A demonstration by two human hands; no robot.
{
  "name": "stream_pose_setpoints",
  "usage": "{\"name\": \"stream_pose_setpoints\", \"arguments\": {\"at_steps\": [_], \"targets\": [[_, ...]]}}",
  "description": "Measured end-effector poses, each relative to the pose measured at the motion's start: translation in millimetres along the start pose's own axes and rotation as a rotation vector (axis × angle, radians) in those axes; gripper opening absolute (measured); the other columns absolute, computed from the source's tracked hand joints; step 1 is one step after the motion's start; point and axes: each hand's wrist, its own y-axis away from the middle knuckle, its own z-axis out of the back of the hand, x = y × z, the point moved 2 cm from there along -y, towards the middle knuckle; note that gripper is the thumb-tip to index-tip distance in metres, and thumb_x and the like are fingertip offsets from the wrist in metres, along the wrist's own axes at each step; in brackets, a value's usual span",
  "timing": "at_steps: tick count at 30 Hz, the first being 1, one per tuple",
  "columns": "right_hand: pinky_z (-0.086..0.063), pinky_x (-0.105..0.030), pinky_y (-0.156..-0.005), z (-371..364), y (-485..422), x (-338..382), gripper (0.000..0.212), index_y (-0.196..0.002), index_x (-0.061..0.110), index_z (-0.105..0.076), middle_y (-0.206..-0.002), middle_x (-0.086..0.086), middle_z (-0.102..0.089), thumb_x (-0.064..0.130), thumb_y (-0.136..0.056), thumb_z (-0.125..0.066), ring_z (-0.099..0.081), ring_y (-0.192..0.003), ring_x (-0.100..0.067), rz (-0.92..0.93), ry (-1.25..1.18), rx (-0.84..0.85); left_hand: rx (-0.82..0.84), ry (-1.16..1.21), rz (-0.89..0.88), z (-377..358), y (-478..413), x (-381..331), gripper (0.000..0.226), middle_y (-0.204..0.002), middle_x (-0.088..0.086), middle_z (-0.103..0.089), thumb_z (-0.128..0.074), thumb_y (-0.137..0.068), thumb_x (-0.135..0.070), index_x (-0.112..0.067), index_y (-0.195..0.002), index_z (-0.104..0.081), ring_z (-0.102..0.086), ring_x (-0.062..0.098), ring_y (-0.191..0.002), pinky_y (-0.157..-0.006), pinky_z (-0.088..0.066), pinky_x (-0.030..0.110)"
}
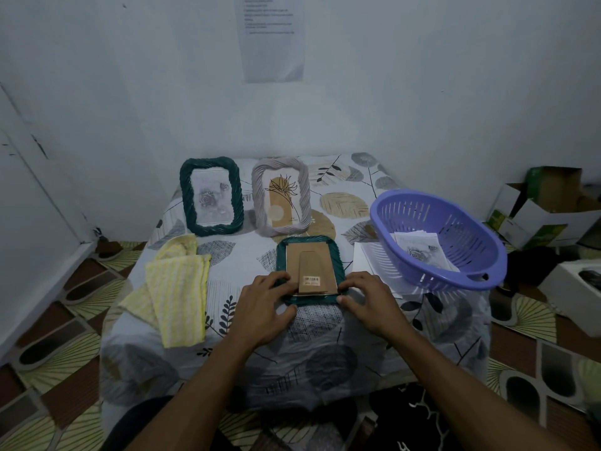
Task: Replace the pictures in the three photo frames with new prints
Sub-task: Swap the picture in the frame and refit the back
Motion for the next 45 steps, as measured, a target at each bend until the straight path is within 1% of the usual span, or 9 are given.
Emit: {"name": "stream_pose_setpoints", "arguments": {"at_steps": [6, 14, 17, 21, 27, 31, 35, 39, 45], "targets": [[-0.041, -0.030, -0.092, 1, 0, 0, 0.015, -0.095, 0.017, -0.071, -0.110, 0.000, -0.064, 0.021, -0.081, -0.075, -0.054, -0.107, -0.018, 0.007, -0.053, -0.027, 0.006, 0.005, -0.007, 1, 0, 0, 0.046, -0.135, -0.009, -0.049, -0.051, -0.081, -0.046, -0.031, -0.123, -0.061, -0.046, 0.019, -0.115, -0.086, -0.037, 0.036], [-0.042, -0.037, -0.097, -1, -2, -4, 0.022, -0.105, 0.024, -0.070, -0.115, 0.003, -0.063, 0.027, -0.084, -0.073, -0.052, -0.112, -0.019, 0.006, -0.010, 0.019, 0.010, 0.105, -0.012, 6, 2, 0, 0.053, -0.134, -0.010, -0.051, -0.053, -0.079, -0.048, -0.027, -0.128, -0.058, -0.047, 0.015, -0.116, -0.093, -0.040, 0.036], [-0.040, -0.037, -0.098, -2, -5, -5, 0.034, -0.121, 0.030, -0.063, -0.122, 0.004, -0.058, 0.033, -0.087, -0.067, -0.047, -0.115, -0.017, 0.005, 0.056, 0.067, -0.075, 0.257, 0.013, 10, 6, 4, 0.045, -0.125, -0.007, -0.055, -0.068, -0.077, -0.042, -0.021, -0.116, -0.058, -0.053, 0.011, -0.109, -0.090, -0.046, 0.029], [-0.039, -0.039, -0.100, -3, -7, -7, 0.037, -0.125, 0.030, -0.062, -0.124, 0.003, -0.054, 0.034, -0.088, -0.065, -0.045, -0.116, -0.017, -0.014, 0.078, 0.084, -0.122, 0.258, 0.041, 10, 7, 5, 0.036, -0.122, -0.007, -0.056, -0.076, -0.077, -0.040, -0.016, -0.100, -0.063, -0.052, 0.005, -0.106, -0.088, -0.042, 0.021], [-0.040, -0.040, -0.097, -6, -6, -8, 0.038, -0.126, 0.029, -0.062, -0.122, 0.003, -0.054, 0.035, -0.088, -0.064, -0.044, -0.114, -0.016, 0.007, 0.094, 0.065, -0.142, 0.345, 0.106, 11, 6, 0, 0.029, -0.116, -0.006, -0.064, -0.078, -0.077, -0.030, -0.013, -0.100, -0.070, -0.057, 0.014, -0.106, -0.090, -0.047, 0.032], [-0.041, -0.041, -0.096, -6, -7, -8, 0.039, -0.127, 0.031, -0.061, -0.121, 0.004, -0.053, 0.038, -0.089, -0.062, -0.044, -0.113, -0.015, 0.013, 0.111, 0.062, -0.161, 0.396, 0.129, 12, 5, -2, 0.030, -0.112, -0.002, -0.065, -0.080, -0.075, -0.023, -0.011, -0.101, -0.071, -0.059, 0.014, -0.103, -0.093, -0.049, 0.032], [-0.041, -0.040, -0.093, -8, -6, -7, 0.039, -0.128, 0.034, -0.060, -0.120, 0.005, -0.051, 0.039, -0.089, -0.060, -0.042, -0.111, -0.014, 0.019, 0.143, 0.055, -0.182, 0.400, 0.136, 14, 5, -1, 0.028, -0.113, -0.001, -0.065, -0.081, -0.074, -0.023, -0.009, -0.096, -0.071, -0.060, 0.011, -0.100, -0.091, -0.048, 0.024], [-0.041, -0.041, -0.094, -7, -8, -7, 0.037, -0.125, 0.032, -0.062, -0.119, 0.005, -0.052, 0.038, -0.089, -0.062, -0.043, -0.112, -0.014, 0.005, 0.125, 0.070, -0.169, 0.405, 0.115, 14, 5, -2, 0.025, -0.112, -0.001, -0.066, -0.080, -0.076, -0.023, -0.009, -0.096, -0.074, -0.061, 0.014, -0.102, -0.091, -0.049, 0.031], [-0.041, -0.040, -0.095, -7, -6, -8, 0.038, -0.125, 0.032, -0.062, -0.120, 0.005, -0.052, 0.039, -0.088, -0.062, -0.043, -0.111, -0.013, 0.007, 0.118, 0.075, -0.171, 0.410, 0.093, 15, 5, -2, 0.023, -0.109, 0.000, -0.067, -0.080, -0.076, -0.022, -0.009, -0.094, -0.075, -0.062, 0.015, -0.102, -0.091, -0.049, 0.033]]}}
